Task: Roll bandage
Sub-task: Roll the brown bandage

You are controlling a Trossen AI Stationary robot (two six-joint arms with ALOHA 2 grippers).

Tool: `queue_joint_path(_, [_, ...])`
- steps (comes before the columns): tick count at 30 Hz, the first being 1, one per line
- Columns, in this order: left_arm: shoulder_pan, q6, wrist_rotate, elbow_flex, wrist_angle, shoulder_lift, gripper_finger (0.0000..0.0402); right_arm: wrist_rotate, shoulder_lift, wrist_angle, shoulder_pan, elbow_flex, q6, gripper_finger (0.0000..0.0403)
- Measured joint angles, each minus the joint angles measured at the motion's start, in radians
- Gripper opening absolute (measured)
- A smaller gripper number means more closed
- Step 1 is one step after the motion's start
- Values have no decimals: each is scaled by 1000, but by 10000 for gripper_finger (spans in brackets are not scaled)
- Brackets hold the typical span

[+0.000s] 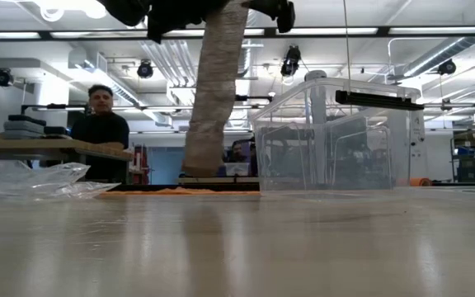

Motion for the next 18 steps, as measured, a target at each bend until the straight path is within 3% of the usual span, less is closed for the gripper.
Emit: queue_joint_path(18, [0,53,-36,0,-6,3,97,19,56,109,0,2,38,290])
